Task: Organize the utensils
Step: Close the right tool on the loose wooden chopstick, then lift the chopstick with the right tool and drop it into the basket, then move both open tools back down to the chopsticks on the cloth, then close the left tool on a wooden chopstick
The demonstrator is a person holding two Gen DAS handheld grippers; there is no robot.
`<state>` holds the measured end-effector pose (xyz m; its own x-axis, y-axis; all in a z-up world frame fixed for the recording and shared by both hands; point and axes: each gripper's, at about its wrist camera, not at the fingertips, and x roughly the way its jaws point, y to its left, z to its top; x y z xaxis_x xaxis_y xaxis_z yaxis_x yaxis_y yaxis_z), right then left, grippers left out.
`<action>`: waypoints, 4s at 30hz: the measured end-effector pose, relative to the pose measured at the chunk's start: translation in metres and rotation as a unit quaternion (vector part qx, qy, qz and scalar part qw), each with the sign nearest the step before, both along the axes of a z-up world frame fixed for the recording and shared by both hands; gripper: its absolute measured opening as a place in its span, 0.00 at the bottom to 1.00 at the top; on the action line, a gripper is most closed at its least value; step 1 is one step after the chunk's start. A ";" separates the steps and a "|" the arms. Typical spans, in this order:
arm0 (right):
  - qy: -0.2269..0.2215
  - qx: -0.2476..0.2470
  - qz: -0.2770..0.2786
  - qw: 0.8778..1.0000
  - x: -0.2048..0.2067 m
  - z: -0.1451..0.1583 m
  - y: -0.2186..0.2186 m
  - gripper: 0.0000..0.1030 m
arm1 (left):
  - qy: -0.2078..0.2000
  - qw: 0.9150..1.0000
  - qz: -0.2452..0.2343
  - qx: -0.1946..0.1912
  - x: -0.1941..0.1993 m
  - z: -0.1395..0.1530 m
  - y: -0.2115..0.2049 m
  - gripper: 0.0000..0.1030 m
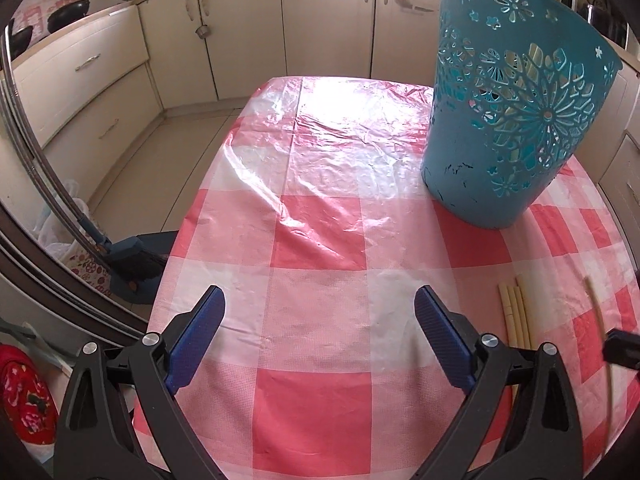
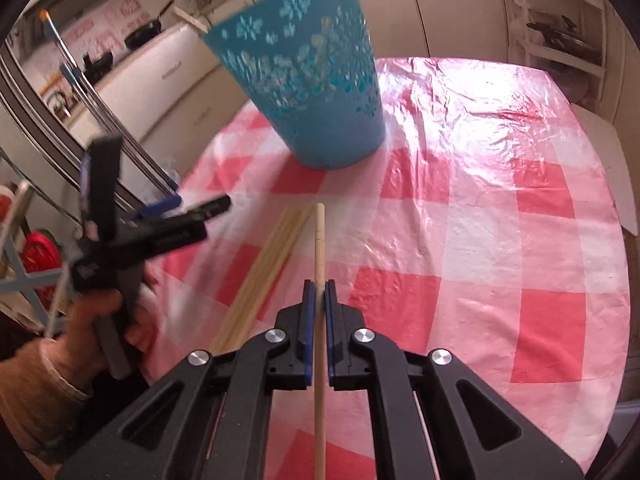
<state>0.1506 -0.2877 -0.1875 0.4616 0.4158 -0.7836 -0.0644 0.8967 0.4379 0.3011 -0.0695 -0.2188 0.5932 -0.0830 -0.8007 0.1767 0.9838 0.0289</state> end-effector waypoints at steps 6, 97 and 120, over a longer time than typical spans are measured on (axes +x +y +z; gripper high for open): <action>-0.117 0.110 -0.035 0.986 0.021 0.092 -0.026 0.05 | 0.003 1.000 -0.002 0.000 0.000 0.000 -0.002 0.89; -0.024 -0.137 -0.025 0.990 0.002 -0.031 0.024 0.09 | 0.040 0.995 -0.093 0.001 -0.036 0.002 -0.070 0.36; -0.038 -0.134 -0.007 0.990 0.016 -0.035 0.014 0.08 | 0.051 0.993 -0.108 0.006 -0.033 0.005 -0.075 0.05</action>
<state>0.1662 -0.2736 -0.2228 0.5278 0.1895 -0.8279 -0.0738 0.9813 0.1775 0.2676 -0.1445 -0.2142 0.4778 -0.1896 -0.8578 0.3865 0.9222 0.0114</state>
